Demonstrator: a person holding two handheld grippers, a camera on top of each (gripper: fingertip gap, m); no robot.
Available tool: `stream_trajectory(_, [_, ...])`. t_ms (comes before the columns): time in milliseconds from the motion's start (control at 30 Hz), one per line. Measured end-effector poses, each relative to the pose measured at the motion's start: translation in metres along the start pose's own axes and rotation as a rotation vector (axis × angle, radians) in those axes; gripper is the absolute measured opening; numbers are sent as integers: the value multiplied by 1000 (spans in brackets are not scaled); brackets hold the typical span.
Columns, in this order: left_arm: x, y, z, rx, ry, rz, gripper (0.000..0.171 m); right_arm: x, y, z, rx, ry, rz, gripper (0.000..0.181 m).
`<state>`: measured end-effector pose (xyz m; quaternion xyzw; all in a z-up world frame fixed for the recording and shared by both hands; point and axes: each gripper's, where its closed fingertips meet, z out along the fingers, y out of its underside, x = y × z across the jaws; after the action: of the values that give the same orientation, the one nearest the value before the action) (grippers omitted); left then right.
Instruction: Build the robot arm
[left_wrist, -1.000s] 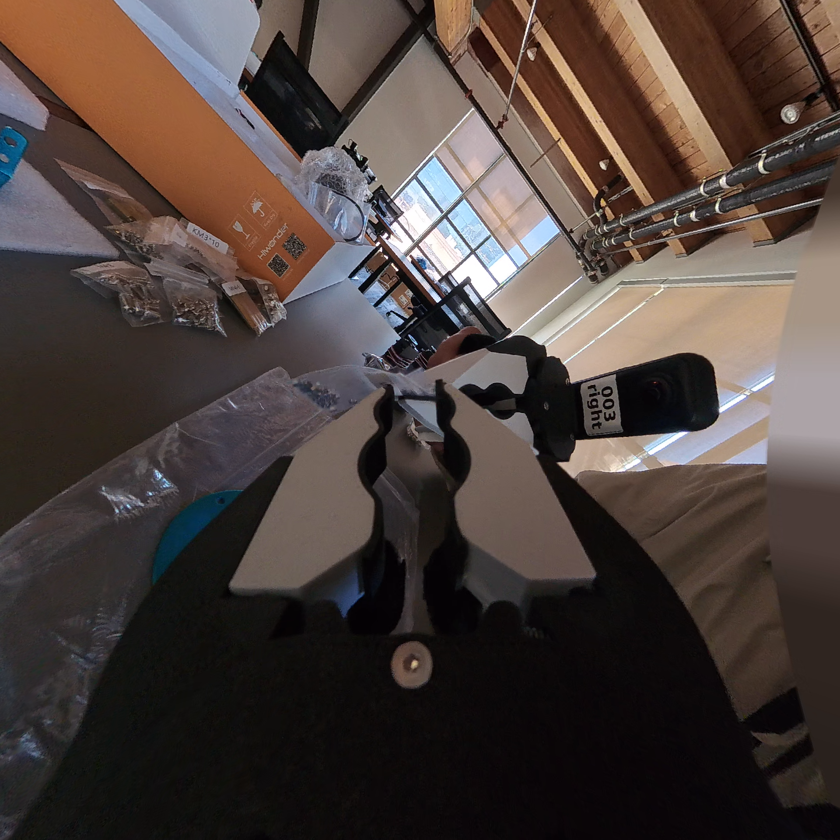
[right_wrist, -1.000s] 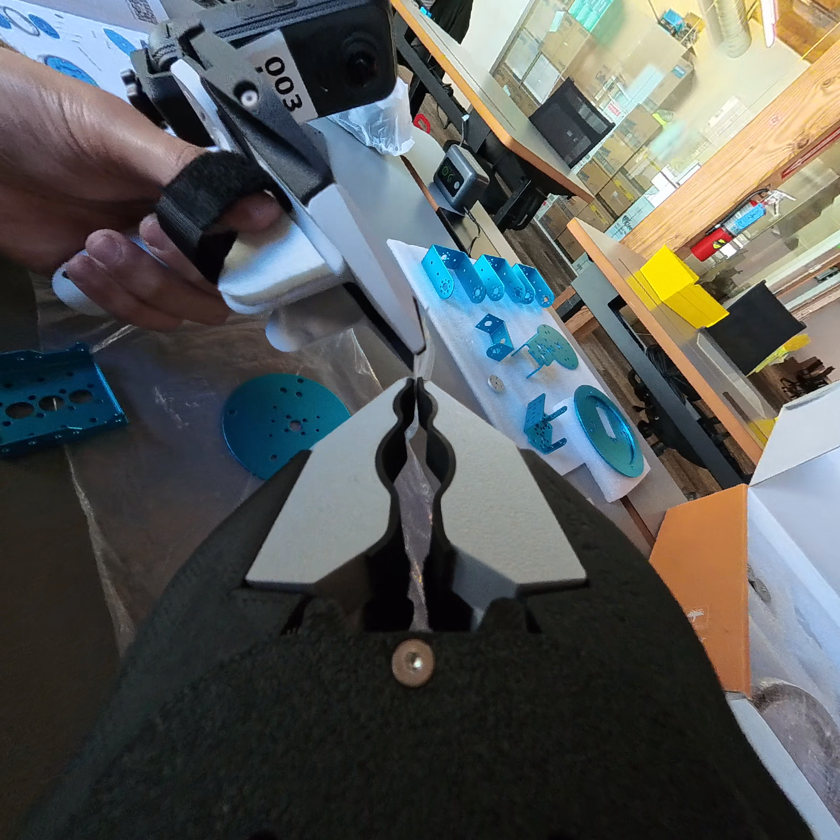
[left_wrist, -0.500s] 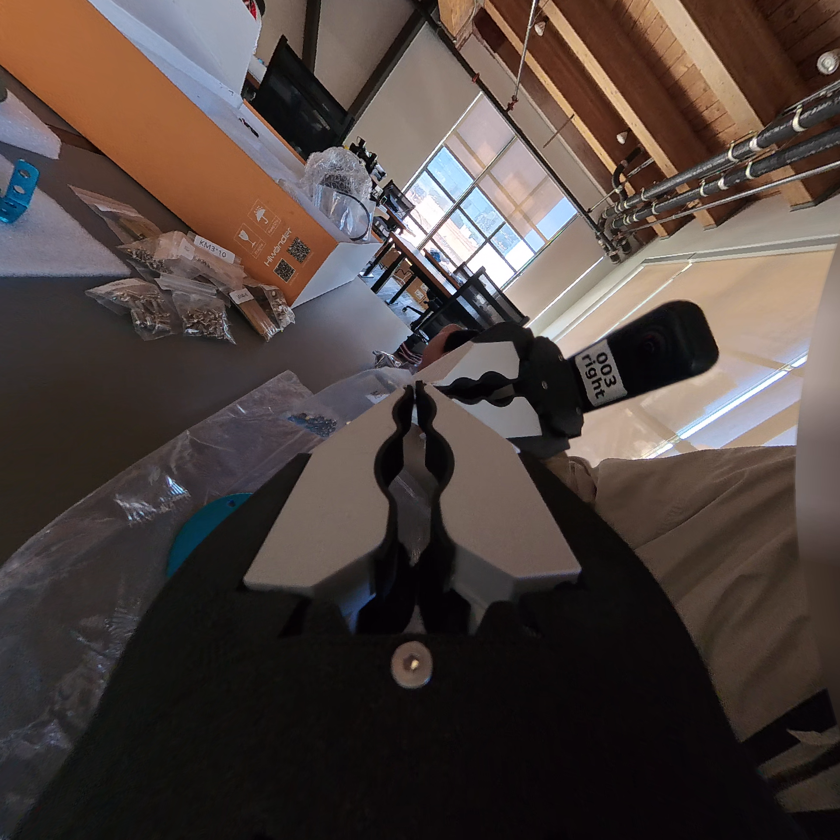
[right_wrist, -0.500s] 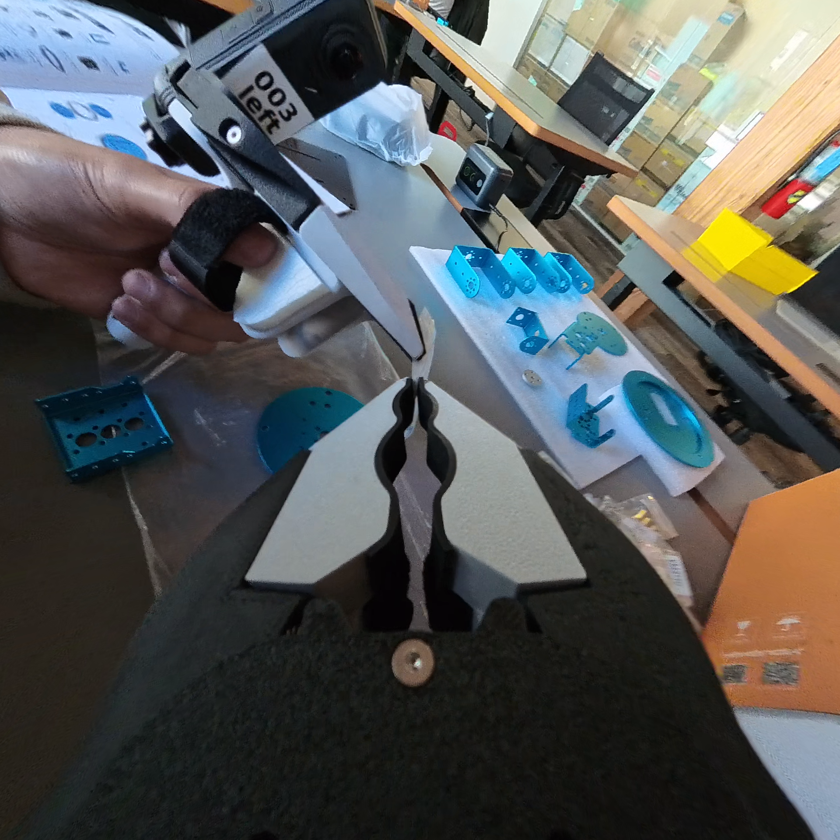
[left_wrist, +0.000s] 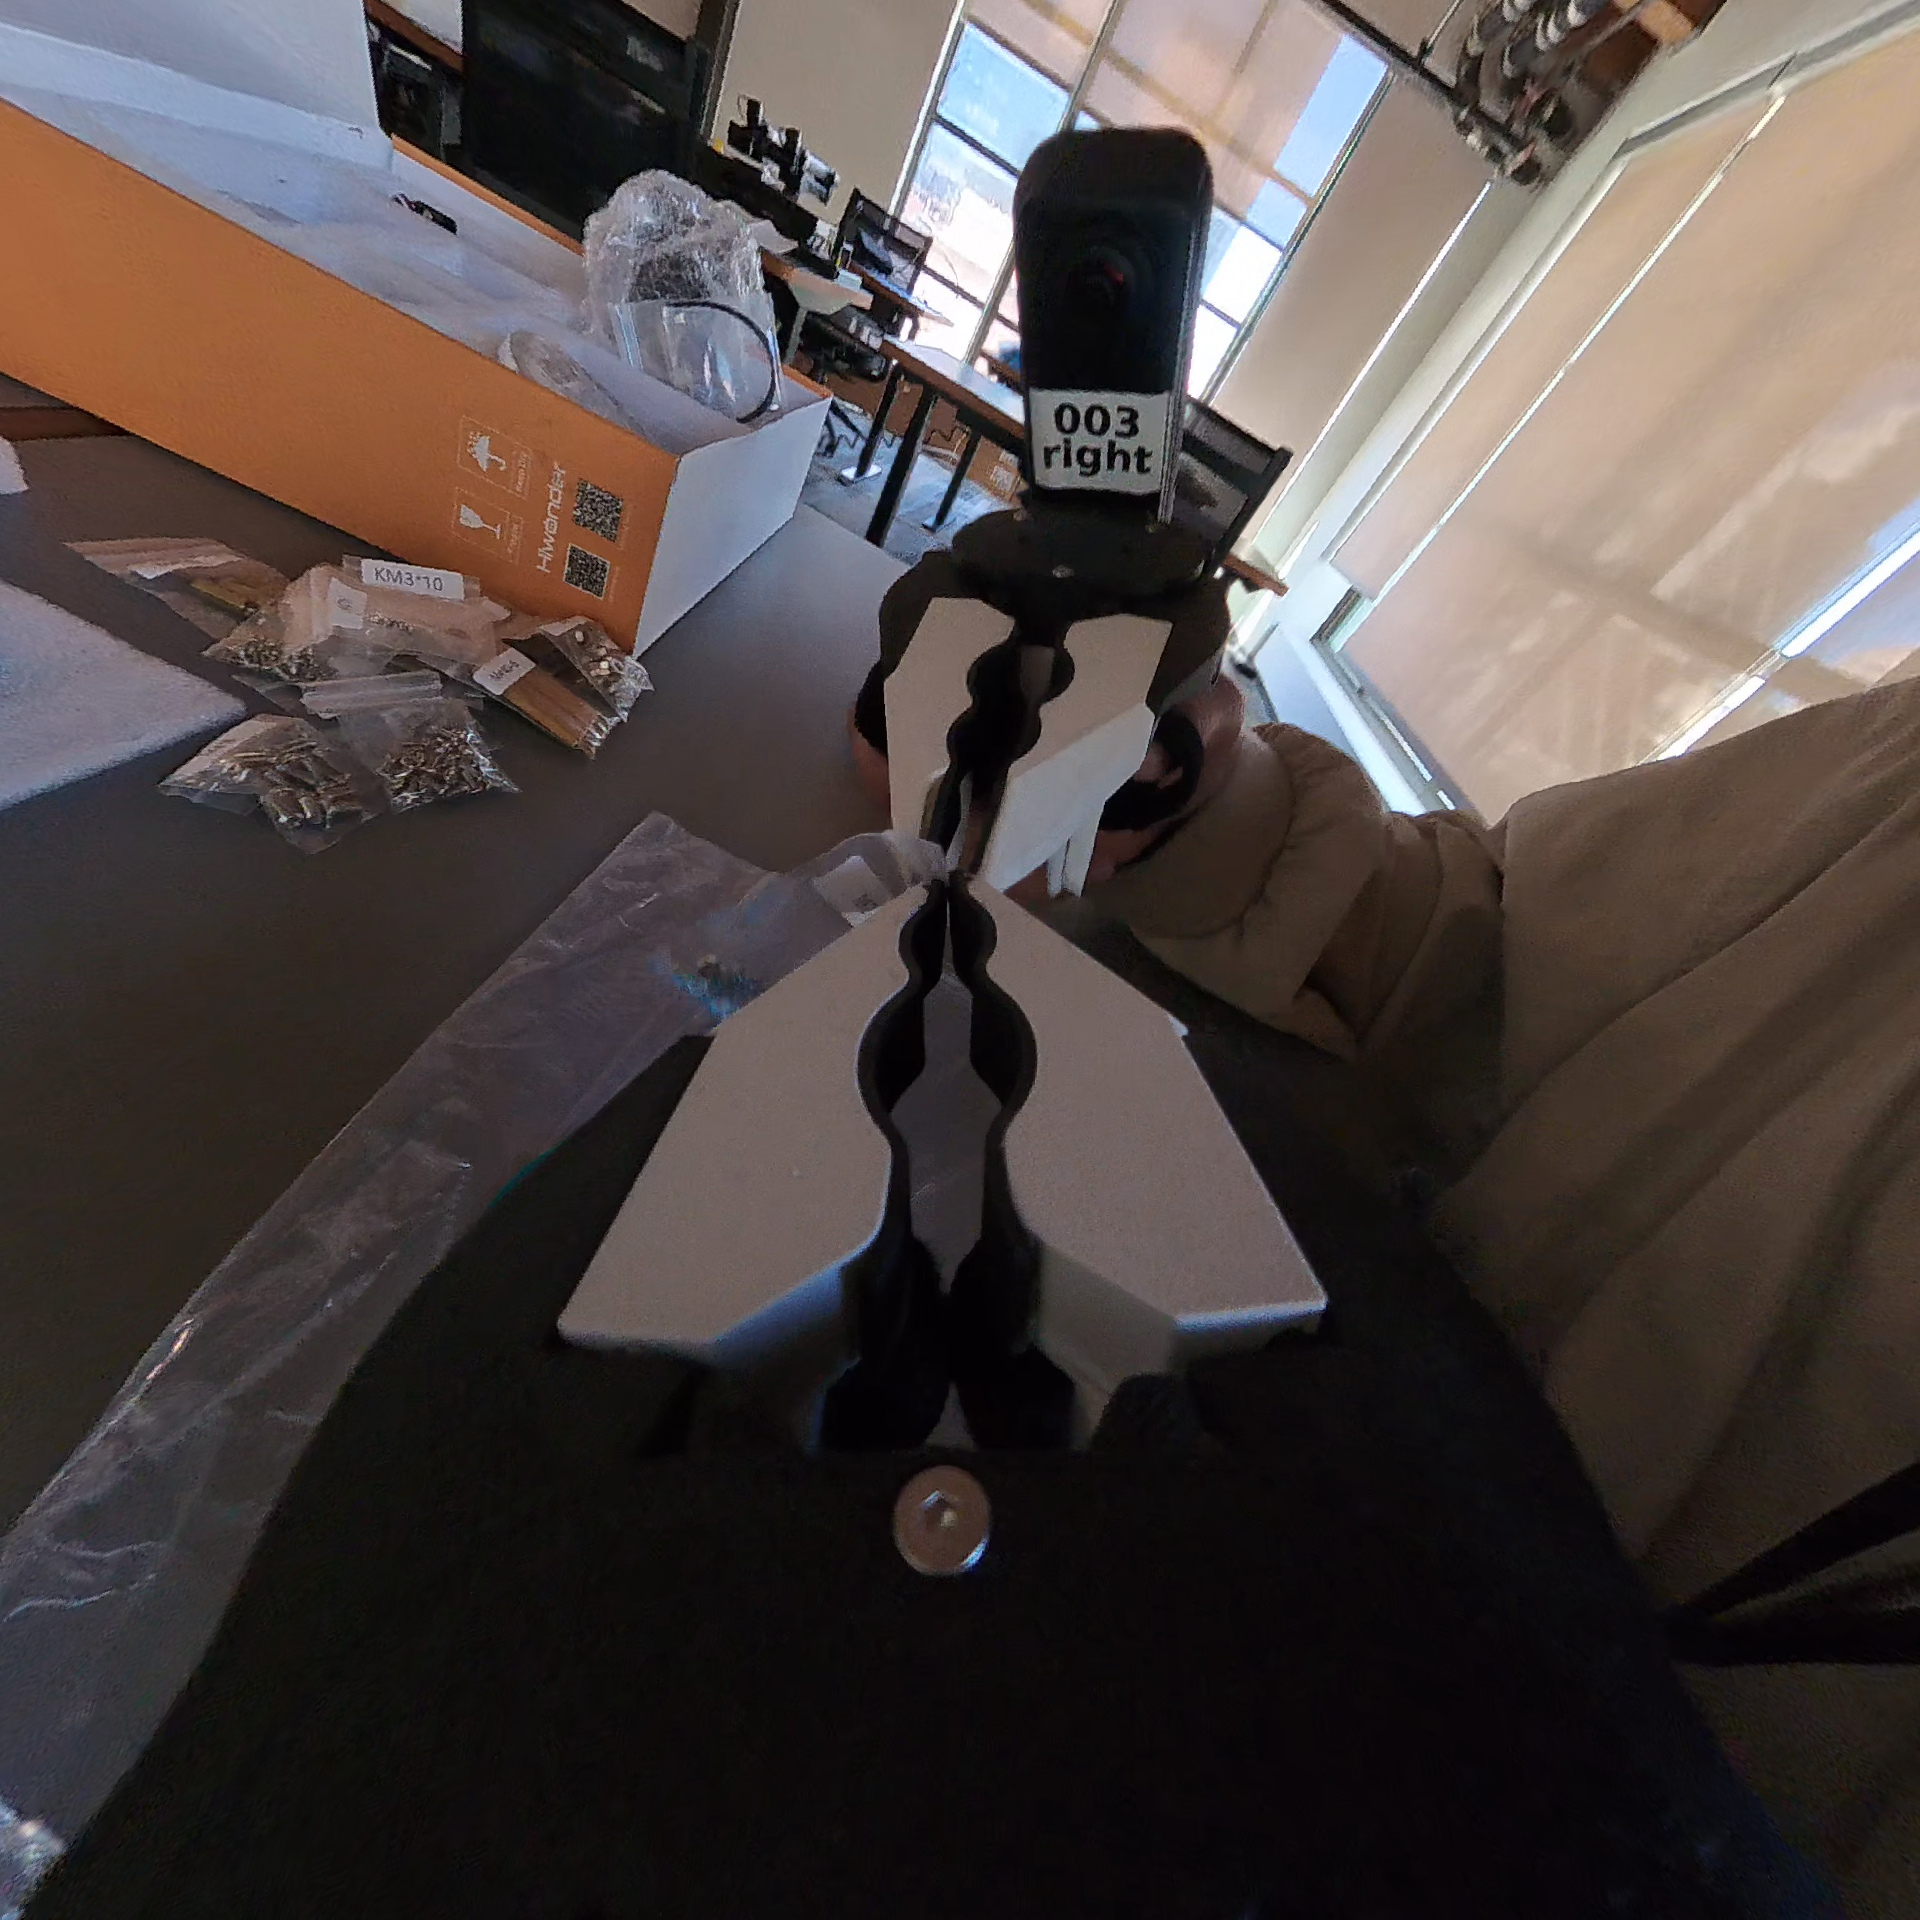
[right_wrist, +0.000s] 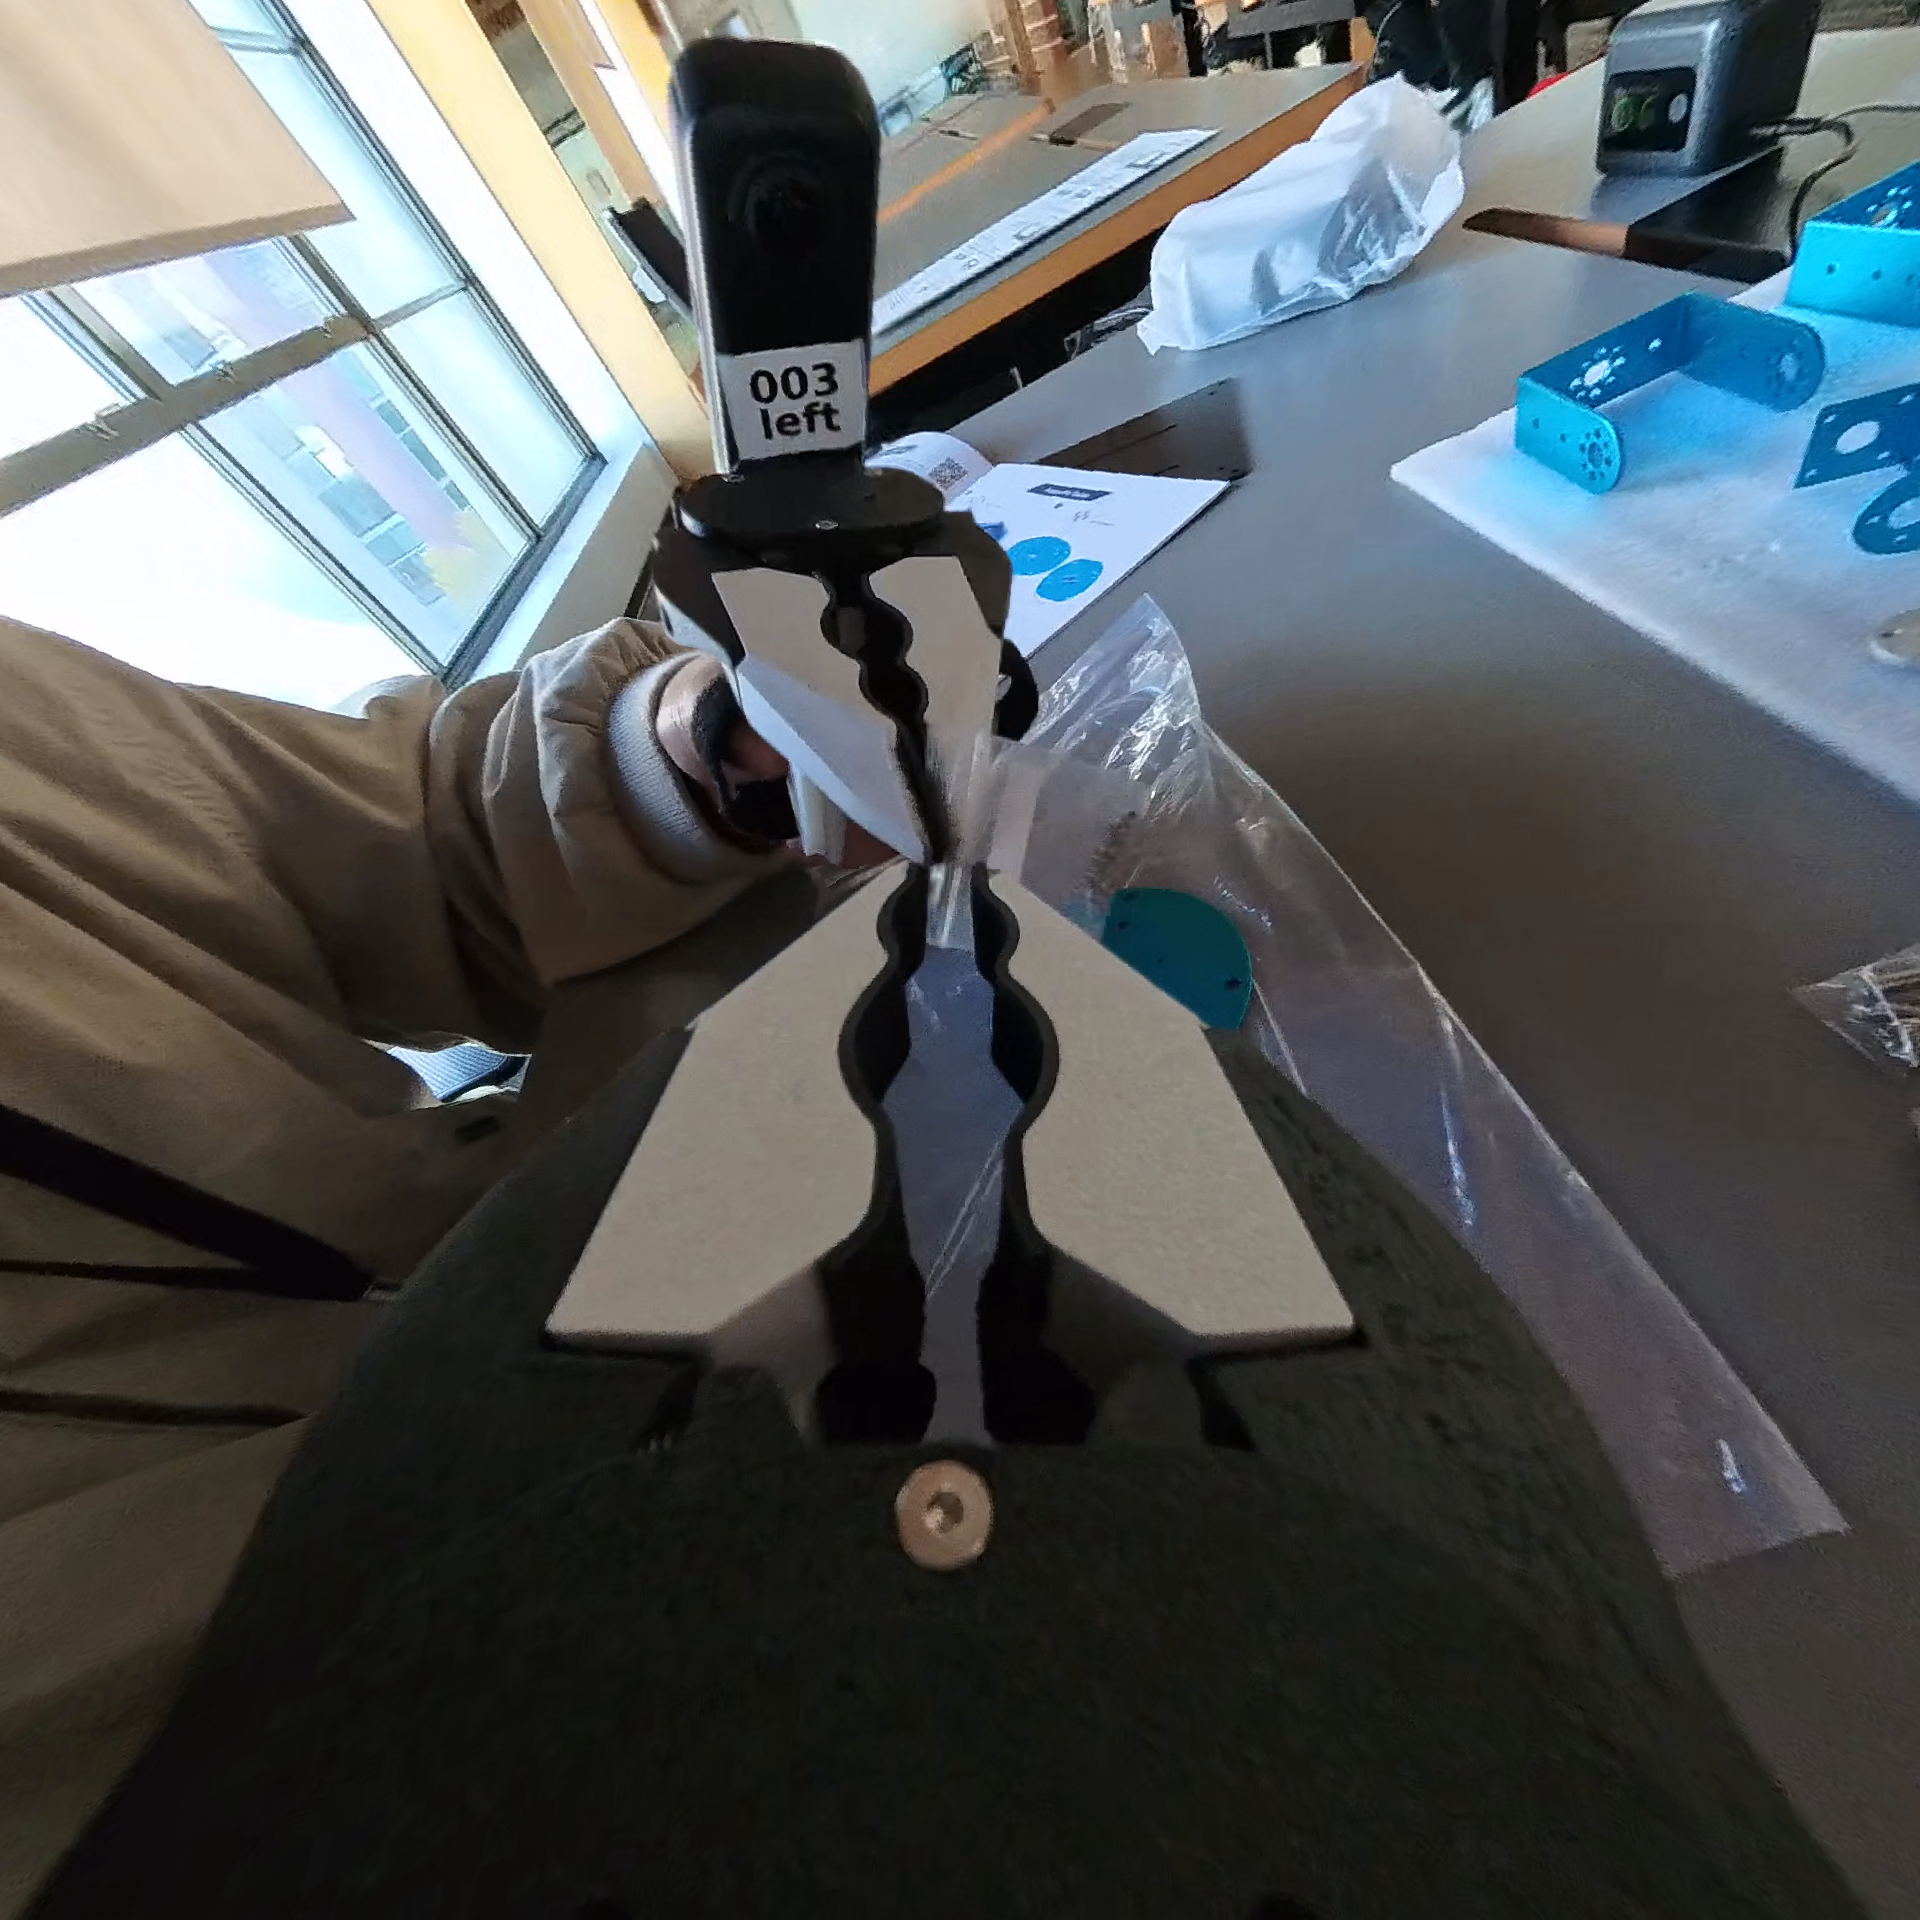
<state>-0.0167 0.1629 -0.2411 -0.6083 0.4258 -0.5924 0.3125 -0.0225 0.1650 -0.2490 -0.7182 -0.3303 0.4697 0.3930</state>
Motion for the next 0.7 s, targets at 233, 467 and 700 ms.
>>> stream_trajectory(233, [-6, 6, 3, -24, -19, -13, 0, -1, 3, -2, -37, 15, -33, 1])
stream_trajectory(467, [-6, 6, 3, -23, -19, -14, 0, 8, 7, -3, -59, 51, -14, 1])
stream_trajectory(700, [-4, 8, 4, -33, -18, -6, 0, 4, 11, -2, -70, 6, 36, 0])
